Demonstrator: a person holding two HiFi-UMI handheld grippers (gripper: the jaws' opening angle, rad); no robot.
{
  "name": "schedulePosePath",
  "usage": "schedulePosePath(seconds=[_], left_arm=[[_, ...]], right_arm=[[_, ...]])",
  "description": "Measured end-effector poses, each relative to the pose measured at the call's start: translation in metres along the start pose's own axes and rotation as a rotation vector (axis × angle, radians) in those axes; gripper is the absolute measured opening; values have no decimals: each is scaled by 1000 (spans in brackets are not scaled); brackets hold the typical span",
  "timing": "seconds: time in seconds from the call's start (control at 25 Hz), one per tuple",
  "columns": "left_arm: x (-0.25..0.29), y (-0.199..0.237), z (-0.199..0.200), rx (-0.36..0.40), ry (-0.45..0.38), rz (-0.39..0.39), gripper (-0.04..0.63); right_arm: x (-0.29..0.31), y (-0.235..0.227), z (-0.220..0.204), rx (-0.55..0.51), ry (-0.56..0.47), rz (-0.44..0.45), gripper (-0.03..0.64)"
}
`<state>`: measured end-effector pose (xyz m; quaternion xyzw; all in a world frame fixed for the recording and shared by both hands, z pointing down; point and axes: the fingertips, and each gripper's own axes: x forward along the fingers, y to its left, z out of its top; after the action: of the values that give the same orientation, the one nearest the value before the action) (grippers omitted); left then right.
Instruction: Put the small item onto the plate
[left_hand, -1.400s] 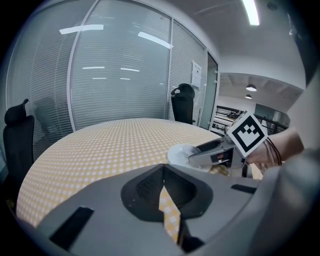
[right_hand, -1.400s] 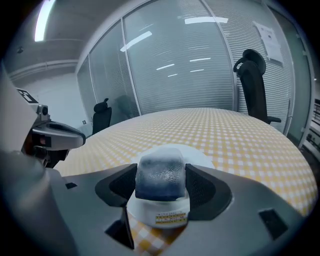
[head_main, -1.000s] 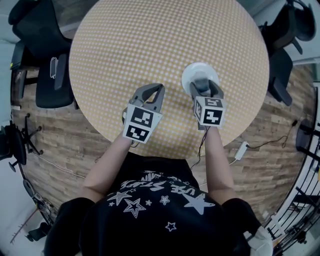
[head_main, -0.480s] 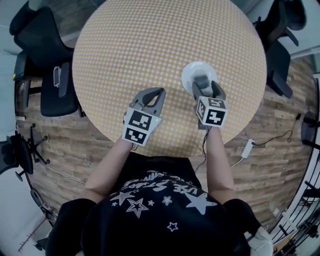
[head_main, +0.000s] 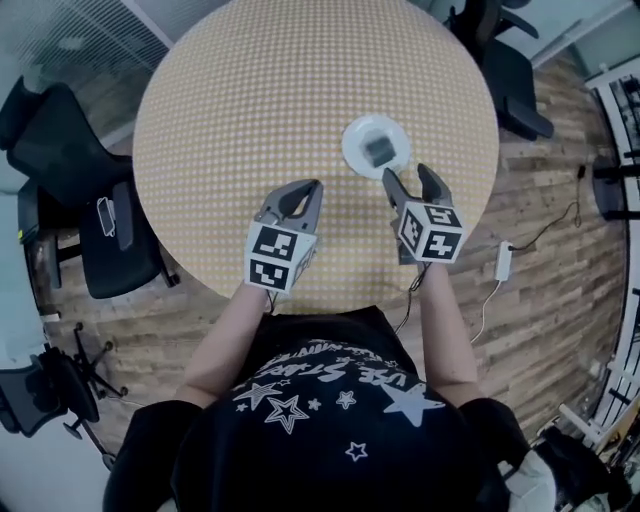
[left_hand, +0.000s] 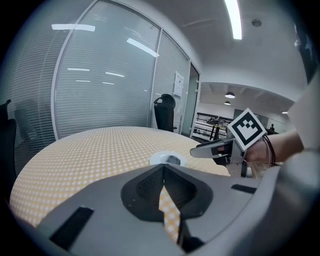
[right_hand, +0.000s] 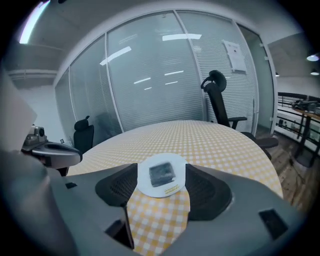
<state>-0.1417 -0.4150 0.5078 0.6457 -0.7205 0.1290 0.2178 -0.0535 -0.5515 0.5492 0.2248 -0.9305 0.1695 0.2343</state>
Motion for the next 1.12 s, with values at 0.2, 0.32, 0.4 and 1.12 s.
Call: schedulePosePath(seconds=[0.2,0.32,0.4,1.12], left_arm=[[-28,7,2,26,-39,-94,0],[-50,17,5,41,-63,-122,0],[-65,24,6,48,-78,-139,0],[-157,36,-31,166,-95,-387,0]], right_arm=[[-34,13,10,105,-99,-97,271],[-52,31,12,116,-121,-139,227],[-61,48,13,112,-132,-156,197],[-162,162,-46,159,-179,-390,38]])
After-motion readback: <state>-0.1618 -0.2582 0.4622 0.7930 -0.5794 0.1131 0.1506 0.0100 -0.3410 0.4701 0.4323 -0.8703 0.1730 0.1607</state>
